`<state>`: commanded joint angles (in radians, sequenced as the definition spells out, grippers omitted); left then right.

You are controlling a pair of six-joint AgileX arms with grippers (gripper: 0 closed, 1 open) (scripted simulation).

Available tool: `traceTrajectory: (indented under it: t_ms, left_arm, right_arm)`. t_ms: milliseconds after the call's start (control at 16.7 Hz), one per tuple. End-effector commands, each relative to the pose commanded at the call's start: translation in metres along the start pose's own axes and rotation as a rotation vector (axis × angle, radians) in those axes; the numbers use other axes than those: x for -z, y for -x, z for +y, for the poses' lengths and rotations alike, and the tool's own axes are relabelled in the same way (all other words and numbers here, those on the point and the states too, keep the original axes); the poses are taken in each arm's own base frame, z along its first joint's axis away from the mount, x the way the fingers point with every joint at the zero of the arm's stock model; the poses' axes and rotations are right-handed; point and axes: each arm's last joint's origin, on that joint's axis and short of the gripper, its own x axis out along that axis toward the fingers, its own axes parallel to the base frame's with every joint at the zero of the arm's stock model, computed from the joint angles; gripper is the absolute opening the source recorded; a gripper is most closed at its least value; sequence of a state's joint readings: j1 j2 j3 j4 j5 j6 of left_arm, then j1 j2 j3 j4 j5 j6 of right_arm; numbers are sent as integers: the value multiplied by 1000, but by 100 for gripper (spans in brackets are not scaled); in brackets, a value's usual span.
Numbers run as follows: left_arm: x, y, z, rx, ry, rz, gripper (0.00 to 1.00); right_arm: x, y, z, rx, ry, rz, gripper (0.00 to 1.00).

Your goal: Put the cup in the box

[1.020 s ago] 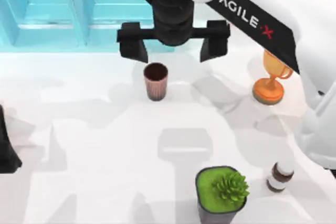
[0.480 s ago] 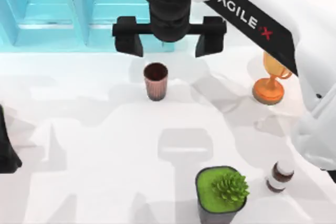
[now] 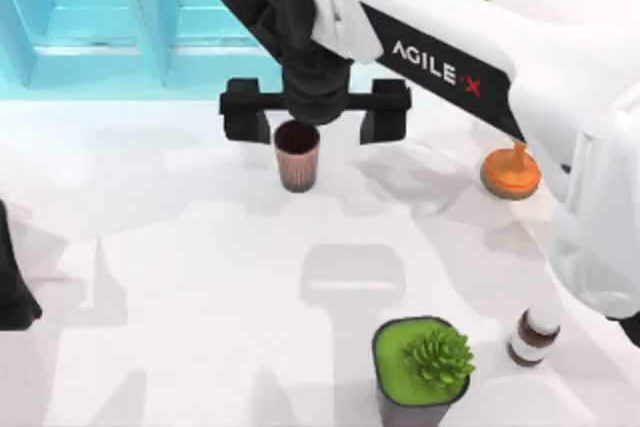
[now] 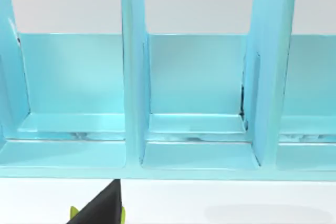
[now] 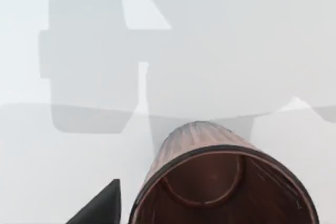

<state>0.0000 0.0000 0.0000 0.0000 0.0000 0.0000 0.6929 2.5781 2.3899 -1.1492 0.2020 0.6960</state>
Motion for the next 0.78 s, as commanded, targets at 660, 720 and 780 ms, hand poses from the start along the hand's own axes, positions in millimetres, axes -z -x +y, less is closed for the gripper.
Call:
traceTrajectory:
  t_ms: [660, 720, 780]
  left_arm:
    - [0, 0, 0, 0, 0, 0, 100]
    - [0, 0, 0, 0, 0, 0, 100]
    - [0, 0, 0, 0, 0, 0, 100]
  right_arm:
    - [2, -15, -1, 4, 1, 5, 62]
    - [2, -15, -1, 4, 1, 5, 55]
    - [2, -15, -1, 4, 1, 5, 47]
